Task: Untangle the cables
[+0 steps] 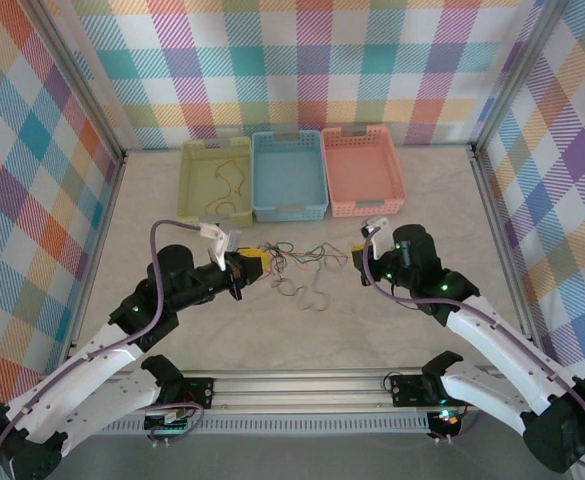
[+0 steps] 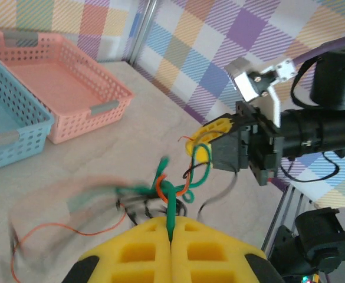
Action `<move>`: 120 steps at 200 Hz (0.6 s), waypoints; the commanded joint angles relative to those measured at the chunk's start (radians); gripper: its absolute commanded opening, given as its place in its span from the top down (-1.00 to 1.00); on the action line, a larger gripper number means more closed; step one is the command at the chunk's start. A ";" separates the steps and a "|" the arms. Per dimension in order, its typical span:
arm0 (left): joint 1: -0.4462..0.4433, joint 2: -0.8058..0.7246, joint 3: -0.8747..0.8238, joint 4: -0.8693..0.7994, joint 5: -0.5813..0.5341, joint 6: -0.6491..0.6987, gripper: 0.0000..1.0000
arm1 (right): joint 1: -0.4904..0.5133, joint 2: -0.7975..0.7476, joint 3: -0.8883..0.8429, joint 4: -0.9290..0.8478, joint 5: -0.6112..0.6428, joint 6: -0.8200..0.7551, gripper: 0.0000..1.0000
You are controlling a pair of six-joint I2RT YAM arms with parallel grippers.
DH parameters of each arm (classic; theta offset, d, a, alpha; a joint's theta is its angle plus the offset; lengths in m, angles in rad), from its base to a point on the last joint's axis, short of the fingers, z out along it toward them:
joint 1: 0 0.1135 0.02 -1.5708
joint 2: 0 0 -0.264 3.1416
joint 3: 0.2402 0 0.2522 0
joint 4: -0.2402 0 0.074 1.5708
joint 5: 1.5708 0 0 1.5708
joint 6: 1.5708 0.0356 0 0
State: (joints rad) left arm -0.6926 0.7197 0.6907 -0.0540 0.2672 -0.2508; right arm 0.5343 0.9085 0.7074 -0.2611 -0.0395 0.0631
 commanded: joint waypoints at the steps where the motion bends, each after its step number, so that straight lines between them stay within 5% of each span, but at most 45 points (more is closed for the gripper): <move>1: 0.007 -0.066 0.009 0.051 -0.062 -0.019 1.00 | -0.045 -0.003 -0.013 -0.050 0.139 0.040 1.00; 57: 0.007 -0.097 0.017 0.017 -0.107 -0.016 1.00 | -0.100 -0.012 -0.016 -0.057 0.229 0.050 1.00; 120: 0.007 -0.196 0.018 -0.071 -0.340 -0.028 1.00 | -0.147 -0.021 -0.025 -0.050 0.277 0.052 1.00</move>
State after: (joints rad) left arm -0.6930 0.5861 0.6891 -0.1406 0.0902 -0.2687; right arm 0.4194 0.8955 0.7063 -0.2546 0.1047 0.1162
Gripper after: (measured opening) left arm 0.053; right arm 0.061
